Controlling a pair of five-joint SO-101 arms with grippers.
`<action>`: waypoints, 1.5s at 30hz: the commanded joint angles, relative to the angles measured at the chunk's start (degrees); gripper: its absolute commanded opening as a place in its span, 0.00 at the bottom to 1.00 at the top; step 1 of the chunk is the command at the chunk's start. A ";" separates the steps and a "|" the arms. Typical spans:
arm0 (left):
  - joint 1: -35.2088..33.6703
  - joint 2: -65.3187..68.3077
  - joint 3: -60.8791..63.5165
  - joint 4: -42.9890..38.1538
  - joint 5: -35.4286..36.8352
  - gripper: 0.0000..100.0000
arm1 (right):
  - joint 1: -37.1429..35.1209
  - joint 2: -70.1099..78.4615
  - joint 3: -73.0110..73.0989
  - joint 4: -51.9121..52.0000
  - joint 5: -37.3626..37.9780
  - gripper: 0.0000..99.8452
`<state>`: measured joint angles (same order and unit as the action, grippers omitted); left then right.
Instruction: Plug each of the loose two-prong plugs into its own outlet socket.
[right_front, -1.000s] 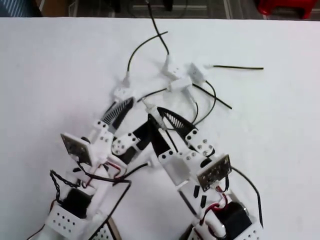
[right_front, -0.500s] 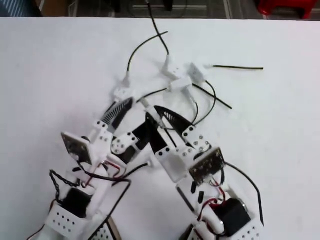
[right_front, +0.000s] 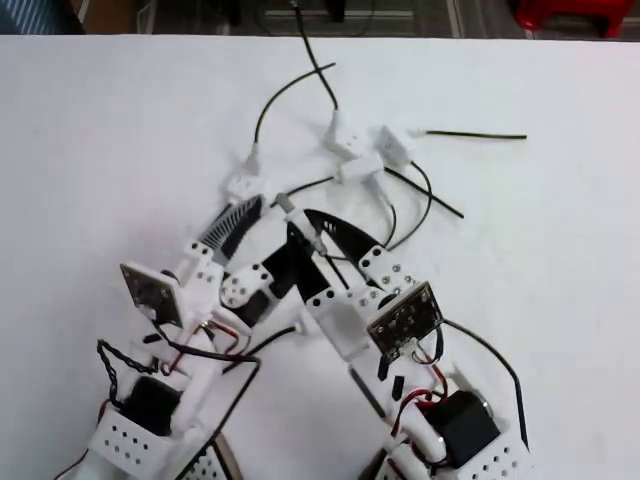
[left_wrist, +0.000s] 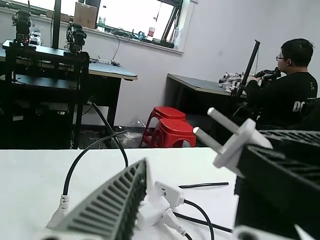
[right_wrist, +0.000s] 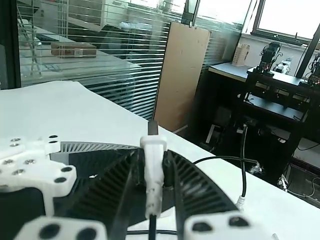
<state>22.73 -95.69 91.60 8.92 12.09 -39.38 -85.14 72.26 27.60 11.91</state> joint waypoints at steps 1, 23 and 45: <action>0.13 -0.75 -1.05 -0.26 0.09 0.29 | -0.84 3.21 -3.25 3.12 0.70 0.02; -0.04 -0.75 0.70 -0.44 -0.26 0.29 | 4.18 20.70 -44.22 23.52 1.85 0.02; -9.98 -0.75 -0.70 -4.22 0.09 0.29 | 2.59 29.49 -56.53 57.63 7.74 0.02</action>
<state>13.14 -95.96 92.84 5.93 12.09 -34.11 -56.22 13.27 84.31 19.12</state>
